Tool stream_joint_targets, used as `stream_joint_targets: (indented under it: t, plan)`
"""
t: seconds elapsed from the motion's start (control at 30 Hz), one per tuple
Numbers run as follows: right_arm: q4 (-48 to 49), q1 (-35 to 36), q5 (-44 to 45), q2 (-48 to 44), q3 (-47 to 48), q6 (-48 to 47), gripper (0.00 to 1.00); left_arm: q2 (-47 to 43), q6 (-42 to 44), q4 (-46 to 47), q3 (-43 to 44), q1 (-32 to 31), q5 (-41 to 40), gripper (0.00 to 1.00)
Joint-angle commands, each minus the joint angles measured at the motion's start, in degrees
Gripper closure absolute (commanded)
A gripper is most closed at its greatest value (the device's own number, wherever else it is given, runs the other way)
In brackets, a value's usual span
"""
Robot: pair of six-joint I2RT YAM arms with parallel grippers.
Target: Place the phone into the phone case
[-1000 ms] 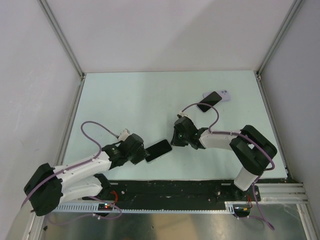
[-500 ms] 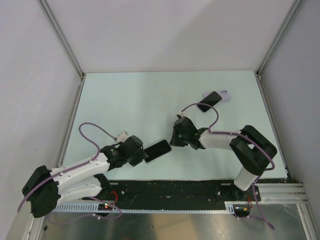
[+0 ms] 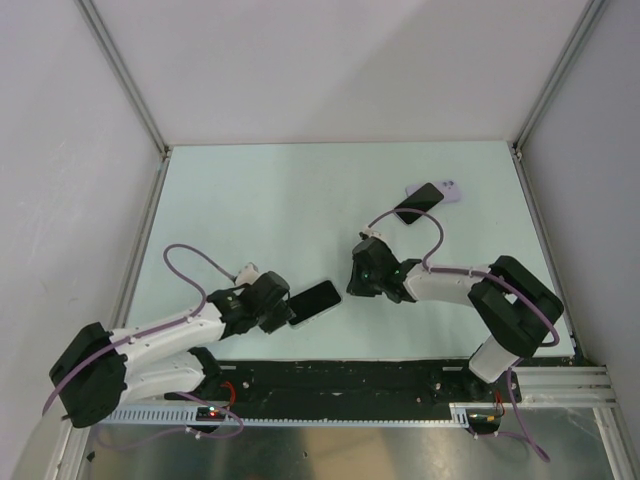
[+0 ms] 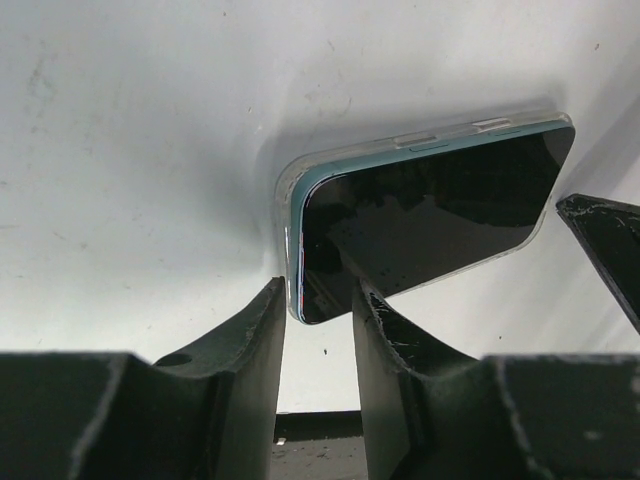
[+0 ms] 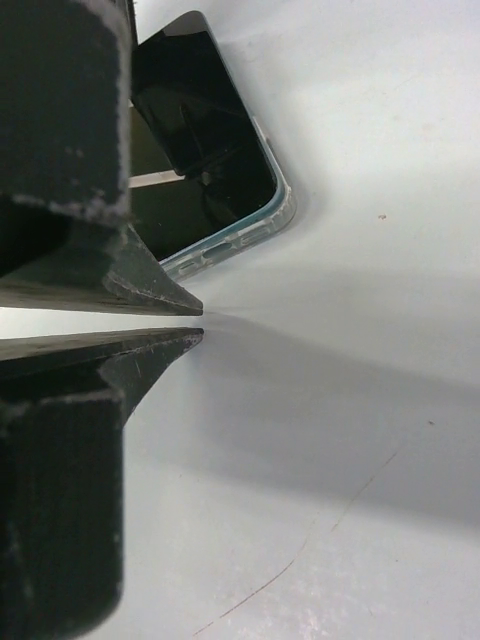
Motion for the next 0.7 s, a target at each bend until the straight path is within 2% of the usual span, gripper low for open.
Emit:
stream_joint_targets:
  t: [0.0, 0.37, 0.5, 0.67]
  plan:
    - [-4.41, 1.72, 2.44, 0.05, -1.48, -0.05, 0.85, 0.97, -0.81, 2.05, 1.09, -0.33, -1.20, 0.64]
    - [-2.98, 4.31, 1.53, 1.94, -1.39, 0.93, 0.86, 3.54, 0.24, 4.84, 0.70, -0.30, 0.13, 0.72]
    - [-2.97, 5.00, 1.35, 2.34, -1.40, 1.12, 0.86, 4.00, 0.44, 5.12, 0.73, -0.29, 0.60, 0.80]
    - [-2.88, 6.05, 1.28, 2.88, -0.94, 1.39, 0.86, 5.53, 1.15, 5.56, 0.92, -0.31, 1.34, 0.98]
